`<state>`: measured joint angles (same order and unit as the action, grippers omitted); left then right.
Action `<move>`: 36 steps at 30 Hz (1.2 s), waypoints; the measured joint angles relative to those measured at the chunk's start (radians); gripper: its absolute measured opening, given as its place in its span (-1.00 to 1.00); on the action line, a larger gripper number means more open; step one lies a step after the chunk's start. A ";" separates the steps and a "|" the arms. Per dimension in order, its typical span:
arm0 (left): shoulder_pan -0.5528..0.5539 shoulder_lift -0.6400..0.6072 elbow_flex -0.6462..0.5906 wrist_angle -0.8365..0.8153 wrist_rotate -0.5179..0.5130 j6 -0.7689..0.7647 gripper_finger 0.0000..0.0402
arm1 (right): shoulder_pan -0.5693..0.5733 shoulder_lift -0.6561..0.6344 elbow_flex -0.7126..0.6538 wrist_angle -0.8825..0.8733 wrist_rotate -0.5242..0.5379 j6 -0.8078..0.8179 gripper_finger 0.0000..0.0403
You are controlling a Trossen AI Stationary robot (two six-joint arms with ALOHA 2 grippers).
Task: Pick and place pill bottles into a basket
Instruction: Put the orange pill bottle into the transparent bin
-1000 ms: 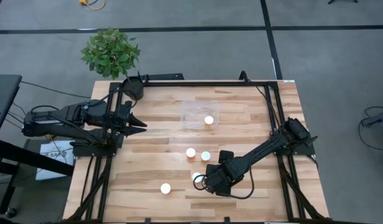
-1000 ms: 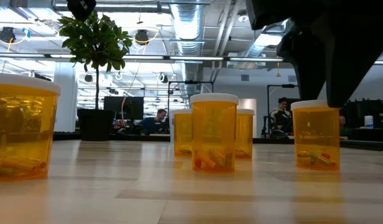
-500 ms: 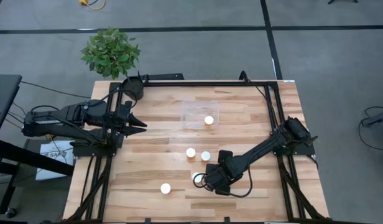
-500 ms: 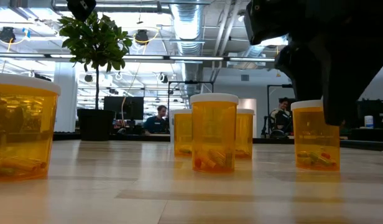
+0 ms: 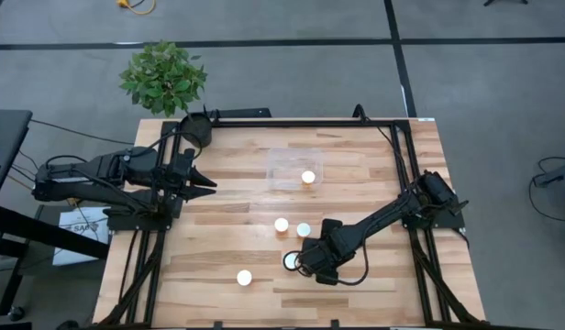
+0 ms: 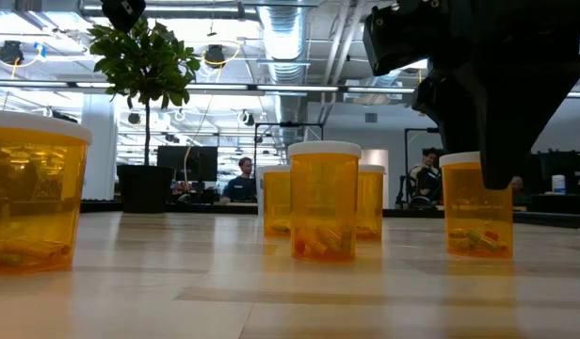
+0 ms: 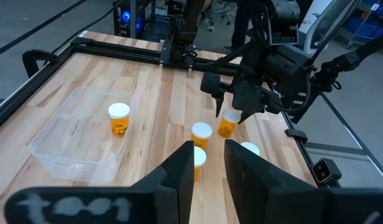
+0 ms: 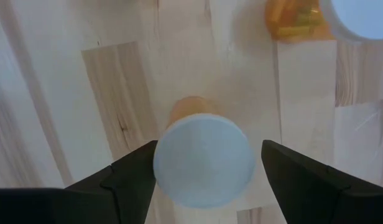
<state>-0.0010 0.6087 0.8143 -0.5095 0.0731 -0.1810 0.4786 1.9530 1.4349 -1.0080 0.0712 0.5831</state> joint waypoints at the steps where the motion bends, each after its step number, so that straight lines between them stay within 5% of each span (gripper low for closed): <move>1: 0.000 0.000 0.000 0.000 0.000 0.000 -0.61 | -0.003 0.000 0.000 0.000 -0.002 0.000 0.34; 18: 0.000 0.000 0.000 0.000 0.000 0.000 -0.61 | -0.005 0.000 0.000 0.000 -0.034 -0.013 0.01; 27: 0.000 0.000 0.000 0.000 0.000 0.000 -0.61 | -0.031 0.000 0.055 -0.038 -0.054 -0.041 0.12; 36: 0.000 0.000 0.000 0.000 0.000 0.000 -0.61 | -0.082 0.000 0.166 -0.141 -0.070 -0.130 -0.02</move>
<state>-0.0006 0.6090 0.8143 -0.5098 0.0727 -0.1806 0.3966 1.9533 1.6011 -1.1489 0.0011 0.4528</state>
